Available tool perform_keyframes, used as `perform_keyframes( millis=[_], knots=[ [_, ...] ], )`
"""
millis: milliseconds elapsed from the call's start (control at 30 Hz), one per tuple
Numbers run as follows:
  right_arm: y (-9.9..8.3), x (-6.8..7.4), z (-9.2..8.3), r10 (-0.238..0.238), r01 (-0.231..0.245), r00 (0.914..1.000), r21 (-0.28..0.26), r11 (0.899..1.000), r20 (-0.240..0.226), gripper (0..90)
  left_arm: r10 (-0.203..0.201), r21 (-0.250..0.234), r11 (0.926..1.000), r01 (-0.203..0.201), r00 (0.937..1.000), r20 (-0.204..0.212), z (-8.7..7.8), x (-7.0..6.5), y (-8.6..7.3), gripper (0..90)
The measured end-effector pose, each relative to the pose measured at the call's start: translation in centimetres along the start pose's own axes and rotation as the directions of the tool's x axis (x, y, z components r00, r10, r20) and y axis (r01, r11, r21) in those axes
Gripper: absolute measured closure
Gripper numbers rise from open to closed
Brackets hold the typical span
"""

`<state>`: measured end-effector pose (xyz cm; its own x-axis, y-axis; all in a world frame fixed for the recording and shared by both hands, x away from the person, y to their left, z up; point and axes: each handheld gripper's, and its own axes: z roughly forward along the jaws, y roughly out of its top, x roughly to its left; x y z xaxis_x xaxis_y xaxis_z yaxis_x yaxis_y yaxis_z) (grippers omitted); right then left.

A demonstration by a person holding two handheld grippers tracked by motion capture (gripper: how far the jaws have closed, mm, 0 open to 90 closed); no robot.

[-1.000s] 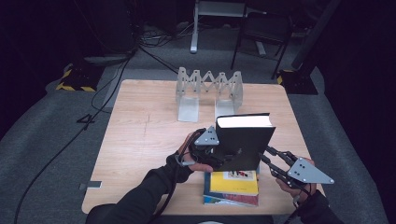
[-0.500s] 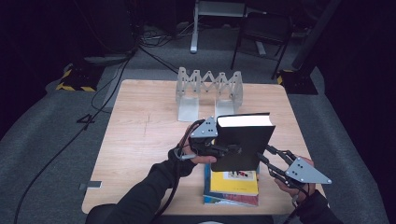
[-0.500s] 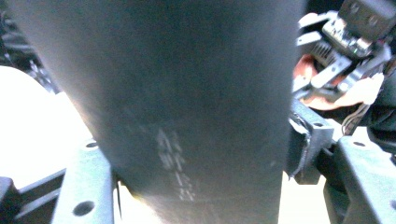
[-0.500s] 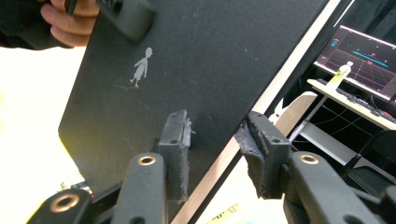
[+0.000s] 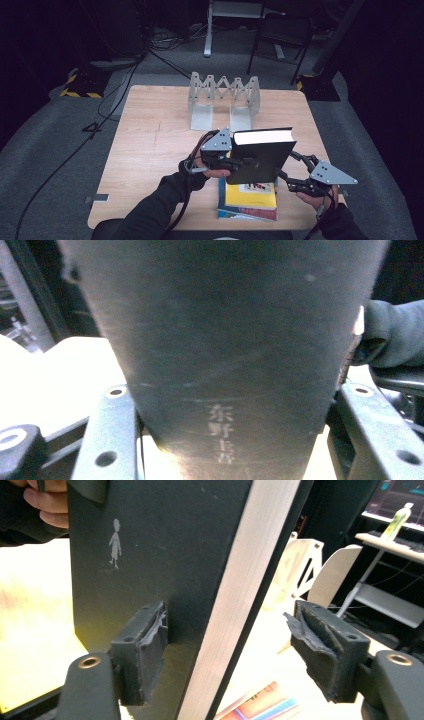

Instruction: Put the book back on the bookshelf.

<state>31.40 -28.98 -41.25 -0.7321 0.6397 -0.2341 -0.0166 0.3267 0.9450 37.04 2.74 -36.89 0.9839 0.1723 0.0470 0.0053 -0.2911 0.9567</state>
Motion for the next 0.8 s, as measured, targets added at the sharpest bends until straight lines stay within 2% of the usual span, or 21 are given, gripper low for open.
perform_keyframes(
  millis=[67, 233, 633, 800],
  knots=[
    [0.0, 0.1, 0.1, 0.001, -0.001, 0.9999, 0.006, 1.0, -0.013, 30.6, 0.005, 0.002, 1.0, -0.005, 1.0, -0.004, 0.0, -0.2, 0.1, 46.8],
    [0.1, 0.5, 0.6, -0.009, 0.01, 0.9993, 0.016, 1.0, -0.037, 34.6, -0.016, -0.022, 0.9996, 0.015, 0.9996, -0.023, 0.3, -0.4, 0.0, 45.8],
    [0.1, 0.7, 0.8, -0.004, 0.004, 0.9993, 0.016, 1.0, -0.036, 32.5, -0.051, -0.046, 0.9977, 0.049, 0.9978, -0.042, 1.4, -0.6, 0.0, 39.9],
    [0.1, 0.7, 0.8, -0.004, 0.005, 0.9994, 0.017, 1.0, -0.035, 32.4, -0.047, -0.065, 0.9968, 0.045, 0.9985, -0.027, 1.5, -0.3, 0.7, 38.6]
  ],
)
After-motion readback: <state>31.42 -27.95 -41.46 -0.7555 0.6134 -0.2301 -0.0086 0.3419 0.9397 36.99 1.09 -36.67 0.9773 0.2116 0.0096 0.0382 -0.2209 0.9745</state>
